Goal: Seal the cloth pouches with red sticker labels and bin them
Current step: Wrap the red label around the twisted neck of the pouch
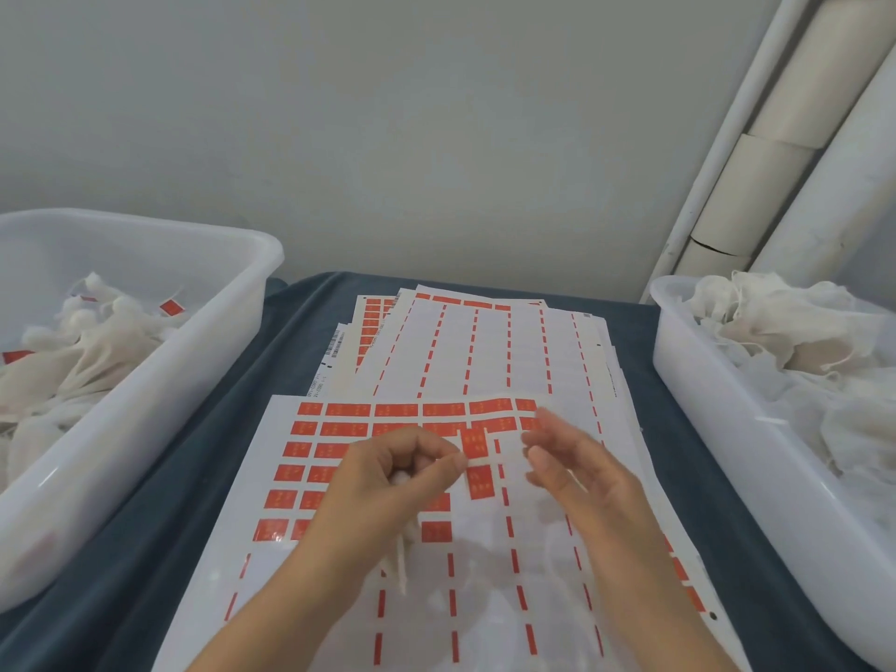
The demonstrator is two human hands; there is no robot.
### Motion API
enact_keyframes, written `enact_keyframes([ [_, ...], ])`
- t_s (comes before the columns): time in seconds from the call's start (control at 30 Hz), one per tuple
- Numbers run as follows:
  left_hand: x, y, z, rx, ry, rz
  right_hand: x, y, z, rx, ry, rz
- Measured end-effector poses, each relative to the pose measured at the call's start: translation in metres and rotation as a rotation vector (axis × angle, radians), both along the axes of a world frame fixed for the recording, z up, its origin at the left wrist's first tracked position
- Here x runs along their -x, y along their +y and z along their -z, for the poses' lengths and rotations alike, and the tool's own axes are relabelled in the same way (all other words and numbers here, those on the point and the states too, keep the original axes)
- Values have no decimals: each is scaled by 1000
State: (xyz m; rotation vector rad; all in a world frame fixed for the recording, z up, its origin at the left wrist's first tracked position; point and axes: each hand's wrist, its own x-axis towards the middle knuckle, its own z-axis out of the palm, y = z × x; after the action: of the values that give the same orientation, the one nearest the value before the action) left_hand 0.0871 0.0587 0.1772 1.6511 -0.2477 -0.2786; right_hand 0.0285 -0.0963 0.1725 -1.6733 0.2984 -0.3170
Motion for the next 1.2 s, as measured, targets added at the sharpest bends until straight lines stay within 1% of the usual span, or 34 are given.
enact_keyframes([
  [0.13, 2, -2, 2, -44, -36, 23, 2, 7, 1, -14, -5, -119],
  [0.2, 2, -3, 4, -50, -49, 20, 3, 9, 3, -24, -8, -138],
  [0.4, 1, -3, 7, -77, -88, 53, 3, 6, 2, -39, -35, -83],
  [0.57, 5, -5, 2, -99, -153, 66, 3, 5, 3, 0, -28, -8],
  [0.7, 6, -6, 3, -82, -182, 59, 3, 3, 6, -23, -20, 62],
  [0.77, 7, -5, 3, -47, -207, 52, 3, 4, 6, -44, -15, 53],
  [0.8, 8, -4, 4, -59, -256, 55, 3, 5, 6, -48, -13, 38],
  [0.87, 12, -4, 5, -134, -425, 52, 4, 7, 4, -51, -16, 1],
  [0.97, 13, -5, 5, -251, -781, 70, 5, 8, -1, -80, -37, -29],
  [1.03, 12, -5, 9, -308, -983, 38, 6, 7, -2, -52, -43, -26],
  [1.07, 11, -4, 12, -314, -1038, 27, 6, 6, -2, -6, -48, -20],
  [1.1, 11, -4, 13, -308, -1054, 18, 7, 6, -1, 63, -57, -12],
  [1.2, 11, -3, 13, -297, -1015, 35, 8, 5, 2, 284, -137, 35],
])
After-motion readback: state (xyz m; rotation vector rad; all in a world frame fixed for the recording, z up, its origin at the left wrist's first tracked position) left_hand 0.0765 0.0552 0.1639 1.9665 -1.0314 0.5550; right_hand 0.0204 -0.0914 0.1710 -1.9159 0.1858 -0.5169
